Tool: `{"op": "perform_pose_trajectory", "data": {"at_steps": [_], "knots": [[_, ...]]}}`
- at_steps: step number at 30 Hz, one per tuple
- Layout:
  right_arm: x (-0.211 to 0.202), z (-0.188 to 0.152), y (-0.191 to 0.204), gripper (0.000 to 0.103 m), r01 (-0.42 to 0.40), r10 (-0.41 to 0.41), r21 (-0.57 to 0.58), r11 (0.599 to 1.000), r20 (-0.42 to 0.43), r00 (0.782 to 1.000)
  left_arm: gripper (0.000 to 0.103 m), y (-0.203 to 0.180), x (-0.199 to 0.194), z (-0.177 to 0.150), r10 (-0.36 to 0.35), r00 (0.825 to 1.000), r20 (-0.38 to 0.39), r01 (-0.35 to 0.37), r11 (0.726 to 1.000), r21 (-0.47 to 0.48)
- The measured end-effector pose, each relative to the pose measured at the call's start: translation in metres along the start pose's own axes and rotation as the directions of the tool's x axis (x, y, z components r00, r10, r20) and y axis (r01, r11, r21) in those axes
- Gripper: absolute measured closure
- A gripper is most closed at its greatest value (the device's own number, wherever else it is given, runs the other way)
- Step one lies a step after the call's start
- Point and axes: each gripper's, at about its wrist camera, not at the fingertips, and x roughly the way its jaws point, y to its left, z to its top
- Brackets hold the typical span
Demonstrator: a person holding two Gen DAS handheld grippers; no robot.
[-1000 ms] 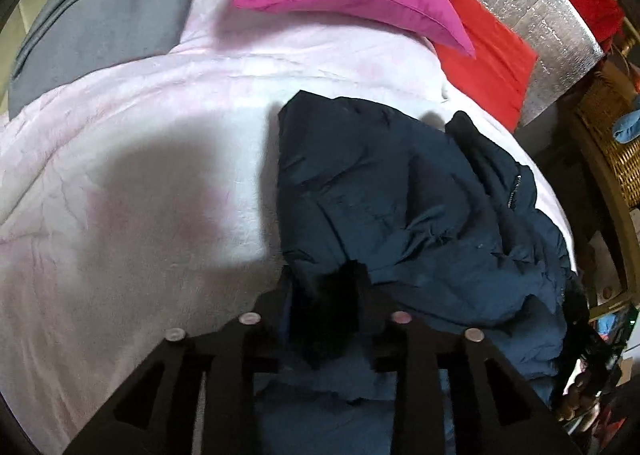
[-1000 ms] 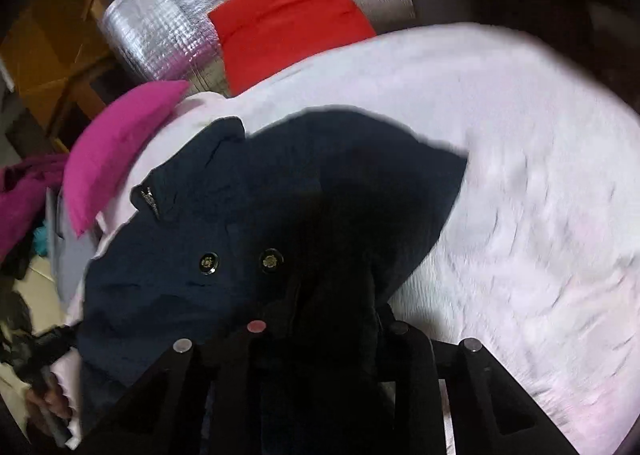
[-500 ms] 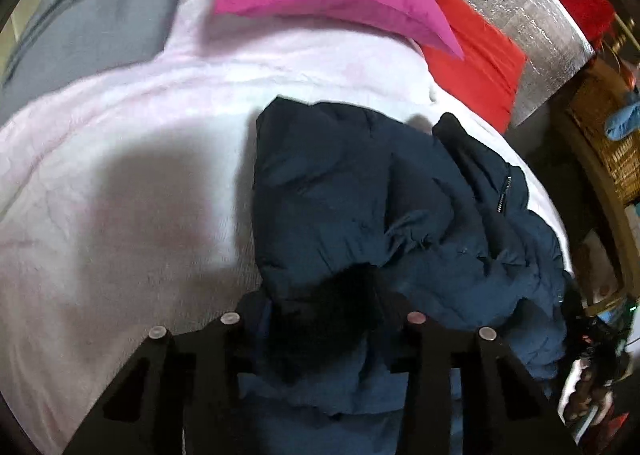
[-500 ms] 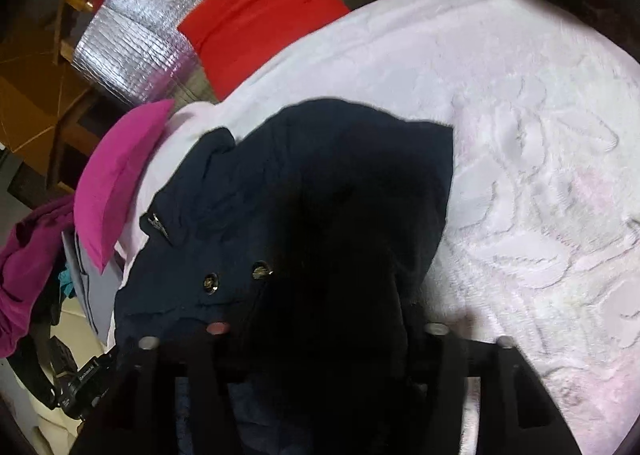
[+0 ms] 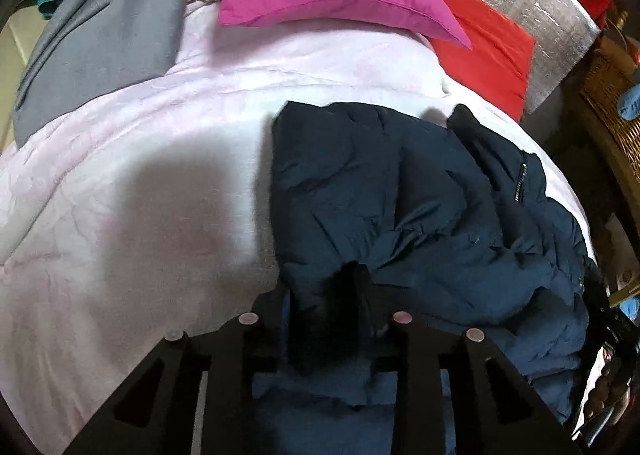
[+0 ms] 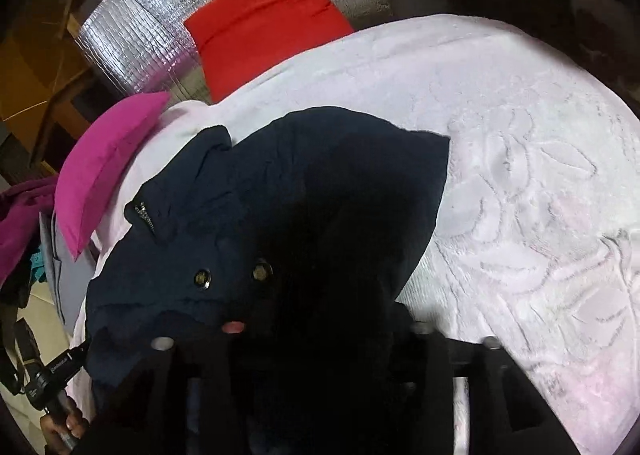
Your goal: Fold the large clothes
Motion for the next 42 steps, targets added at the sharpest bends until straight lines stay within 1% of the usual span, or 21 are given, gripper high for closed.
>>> {"op": "perform_pose_trajectory", "data": {"at_steps": [3,5,6,9,10,11,12,14,17,18,20,21,25,28,32,34,36,37,38,39,42], "knots": [[-0.019,0.003,-0.007,0.04,-0.002,0.002,0.015,1.0,0.048,0.999,0.068,-0.003,-0.016,0.003,0.065,0.996,0.062,-0.066,0.998,0.021],[-0.033,0.005,-0.012,0.039,-0.004,0.001,0.034,0.999,0.088,0.996,0.062,-0.007,-0.03,0.005,0.117,0.985,0.124,-0.123,0.992,0.039],[-0.041,0.005,-0.014,0.039,-0.014,0.009,0.044,0.999,0.115,0.993,0.059,-0.008,-0.034,0.006,0.123,0.982,0.145,-0.131,0.99,0.043],[-0.062,0.0,-0.008,0.042,-0.052,0.048,0.018,0.998,0.177,0.983,0.053,-0.015,-0.052,0.008,0.09,0.97,0.225,-0.108,0.991,0.073],[-0.067,-0.002,-0.002,0.044,-0.062,0.062,-0.005,0.998,0.183,0.981,0.052,-0.016,-0.055,0.008,0.076,0.968,0.239,-0.099,0.991,0.086],[-0.069,-0.006,0.004,0.051,-0.076,0.079,-0.025,0.997,0.18,0.98,0.051,-0.022,-0.058,0.006,0.055,0.965,0.257,-0.086,0.99,0.113],[-0.069,-0.008,0.01,0.053,-0.09,0.096,-0.042,0.995,0.17,0.981,0.049,-0.028,-0.057,0.005,0.042,0.964,0.262,-0.08,0.987,0.136],[-0.064,-0.016,0.023,0.053,-0.116,0.126,-0.081,0.99,0.135,0.983,0.044,-0.041,-0.053,0.002,0.029,0.968,0.251,-0.079,0.978,0.191],[-0.048,-0.028,0.036,0.053,-0.083,0.094,-0.125,0.989,0.089,0.992,0.043,-0.049,-0.037,0.0,0.073,0.978,0.197,-0.12,0.964,0.238],[-0.037,-0.03,0.034,0.053,-0.068,0.075,-0.113,0.991,0.062,0.995,0.042,-0.05,-0.025,-0.001,0.096,0.982,0.162,-0.135,0.96,0.246],[-0.014,-0.033,0.022,0.053,-0.058,0.056,-0.065,0.996,-0.018,0.998,0.04,-0.043,0.002,-0.004,0.158,0.986,0.05,-0.166,0.955,0.247],[-0.006,-0.034,0.016,0.054,-0.065,0.063,-0.044,0.997,-0.047,0.997,0.038,-0.039,0.007,-0.004,0.148,0.988,0.042,-0.154,0.961,0.231],[-0.019,-0.026,0.012,0.055,-0.128,0.128,-0.031,0.991,-0.001,0.992,0.038,-0.038,-0.005,0.002,0.136,0.987,0.08,-0.15,0.966,0.212],[-0.032,-0.008,0.007,0.055,-0.154,0.154,-0.004,0.988,0.065,0.986,0.038,-0.039,-0.013,0.004,0.133,0.985,0.109,-0.153,0.968,0.2],[-0.028,0.024,0.003,0.055,-0.177,0.17,0.056,0.983,0.118,0.978,0.038,-0.035,-0.023,0.009,0.119,0.981,0.156,-0.146,0.974,0.172],[-0.014,0.037,-0.003,0.055,-0.176,0.165,0.102,0.979,0.107,0.98,0.038,-0.033,-0.023,0.006,0.128,0.98,0.15,-0.153,0.974,0.166],[0.007,0.042,-0.014,0.057,-0.152,0.146,0.165,0.974,0.052,0.988,0.038,-0.032,-0.009,0.006,0.164,0.98,0.109,-0.182,0.967,0.179],[0.022,0.044,-0.023,0.06,-0.128,0.126,0.203,0.971,0.025,0.992,0.037,-0.032,0.001,0.004,0.185,0.98,0.076,-0.196,0.962,0.192],[0.033,0.043,-0.031,0.069,-0.124,0.126,0.232,0.965,0.005,0.992,0.037,-0.032,0.006,0.004,0.187,0.98,0.064,-0.196,0.96,0.199],[0.037,0.041,-0.036,0.072,-0.129,0.132,0.245,0.961,0.002,0.991,0.037,-0.033,0.009,0.002,0.188,0.98,0.067,-0.198,0.959,0.203],[0.028,0.04,-0.041,0.072,-0.153,0.152,0.257,0.954,0.022,0.988,0.037,-0.036,0.005,0.003,0.194,0.977,0.088,-0.21,0.952,0.221]]}}
